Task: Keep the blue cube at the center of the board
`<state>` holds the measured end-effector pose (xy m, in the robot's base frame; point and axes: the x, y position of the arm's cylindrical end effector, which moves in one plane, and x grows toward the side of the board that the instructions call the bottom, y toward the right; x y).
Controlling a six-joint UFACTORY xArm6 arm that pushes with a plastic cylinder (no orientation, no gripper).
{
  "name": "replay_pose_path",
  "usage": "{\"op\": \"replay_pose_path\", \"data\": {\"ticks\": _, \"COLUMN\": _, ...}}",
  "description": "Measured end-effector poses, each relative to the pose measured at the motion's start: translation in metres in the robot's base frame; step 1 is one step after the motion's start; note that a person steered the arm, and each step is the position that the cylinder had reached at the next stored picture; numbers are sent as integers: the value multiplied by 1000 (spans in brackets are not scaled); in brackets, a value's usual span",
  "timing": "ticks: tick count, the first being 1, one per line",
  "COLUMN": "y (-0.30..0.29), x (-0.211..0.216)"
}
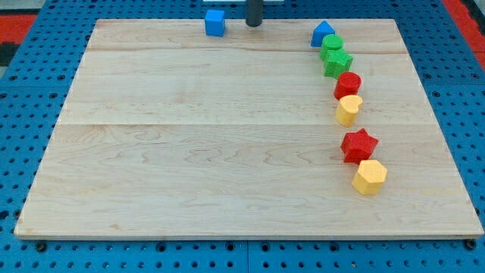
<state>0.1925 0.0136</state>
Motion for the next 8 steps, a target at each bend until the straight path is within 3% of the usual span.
{"op": "replay_pose_path", "data": {"ticks": 1, "y": -28, "x": 0}}
{"op": "replay_pose_path", "data": {"ticks": 2, "y": -107, "x": 0}}
{"op": "replay_pose_path", "data": {"ticks": 3, "y": -231, "x": 37}}
{"op": "replay_pose_path", "data": {"ticks": 4, "y": -226, "x": 48}}
{"op": "replay_pose_path", "data": {"ticks": 5, "y": -222, "x": 110}}
{"op": "replay_pose_path", "data": {"ticks": 6, "y": -308, "x": 151}}
{"op": "replay_pose_path", "data": {"ticks": 7, "y": -319, "x": 146}}
{"op": "replay_pose_path", "data": {"ticks": 8, "y": -318, "x": 112}}
